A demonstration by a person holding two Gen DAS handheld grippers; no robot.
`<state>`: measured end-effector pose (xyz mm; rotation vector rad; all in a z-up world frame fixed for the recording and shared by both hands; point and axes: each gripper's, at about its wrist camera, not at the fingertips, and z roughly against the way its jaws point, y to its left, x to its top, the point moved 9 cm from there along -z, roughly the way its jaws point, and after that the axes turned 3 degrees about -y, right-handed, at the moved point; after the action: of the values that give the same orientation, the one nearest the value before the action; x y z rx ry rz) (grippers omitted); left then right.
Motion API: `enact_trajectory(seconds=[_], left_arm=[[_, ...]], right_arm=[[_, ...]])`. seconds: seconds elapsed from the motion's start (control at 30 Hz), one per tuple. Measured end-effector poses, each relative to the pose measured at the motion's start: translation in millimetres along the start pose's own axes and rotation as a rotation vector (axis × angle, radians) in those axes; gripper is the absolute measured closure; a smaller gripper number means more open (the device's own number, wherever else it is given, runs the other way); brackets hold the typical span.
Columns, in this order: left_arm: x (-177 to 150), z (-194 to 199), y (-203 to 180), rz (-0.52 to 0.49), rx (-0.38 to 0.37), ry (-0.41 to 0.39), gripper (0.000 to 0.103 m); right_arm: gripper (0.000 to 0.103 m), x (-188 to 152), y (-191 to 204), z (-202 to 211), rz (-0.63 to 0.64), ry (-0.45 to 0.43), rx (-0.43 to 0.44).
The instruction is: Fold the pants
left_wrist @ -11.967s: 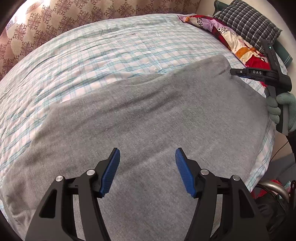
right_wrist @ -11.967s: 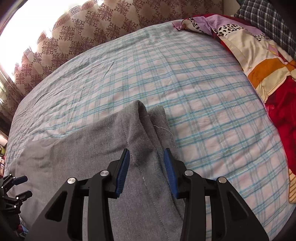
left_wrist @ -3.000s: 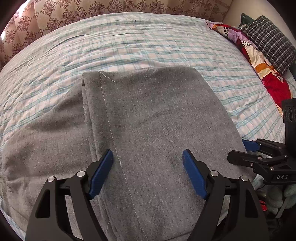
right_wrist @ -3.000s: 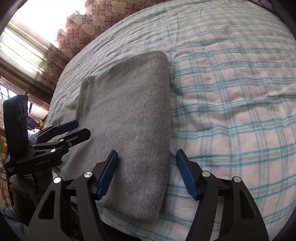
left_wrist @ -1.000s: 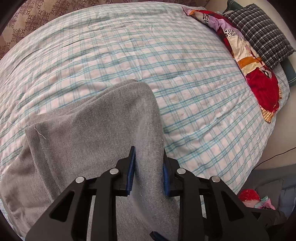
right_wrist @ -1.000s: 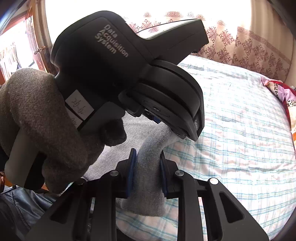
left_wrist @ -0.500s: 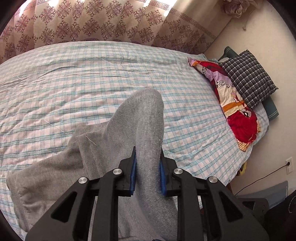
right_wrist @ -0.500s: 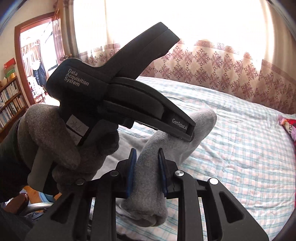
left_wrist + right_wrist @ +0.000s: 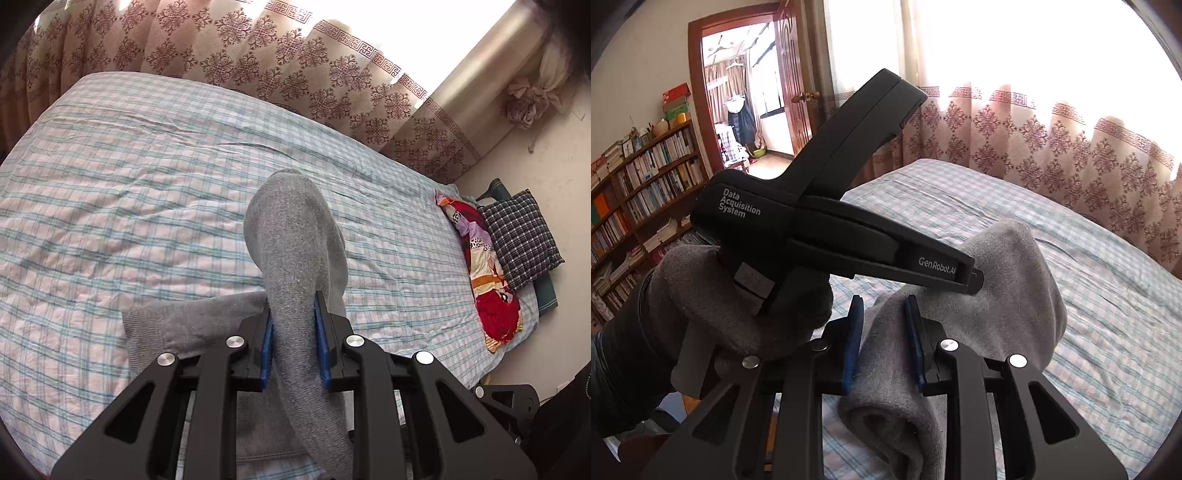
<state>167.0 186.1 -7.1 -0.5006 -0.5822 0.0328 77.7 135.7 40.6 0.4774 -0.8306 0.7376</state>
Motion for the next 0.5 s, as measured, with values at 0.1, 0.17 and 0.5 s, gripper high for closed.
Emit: enact_trajectory(seconds=[0.1,0.17,0.5], left_arm=[[-8.7,1.4,38.3,0.054,0.005,0.015,0.083],[-13.5,-0.7,66.9,0.094,0.029,0.016,0.083],[-43.5,-8.2,146.5,0.221,0.064,0.028,0.082]], right_arm=[[0.086,6.6,26.5,-23.7,0.028,0.024,0.057],[0.086,4.0,41.3,-36.4,0.043,0.035,0.073],[0.085,-58.2,-69.3,-19.3,-0.147,0.128,-0.148]])
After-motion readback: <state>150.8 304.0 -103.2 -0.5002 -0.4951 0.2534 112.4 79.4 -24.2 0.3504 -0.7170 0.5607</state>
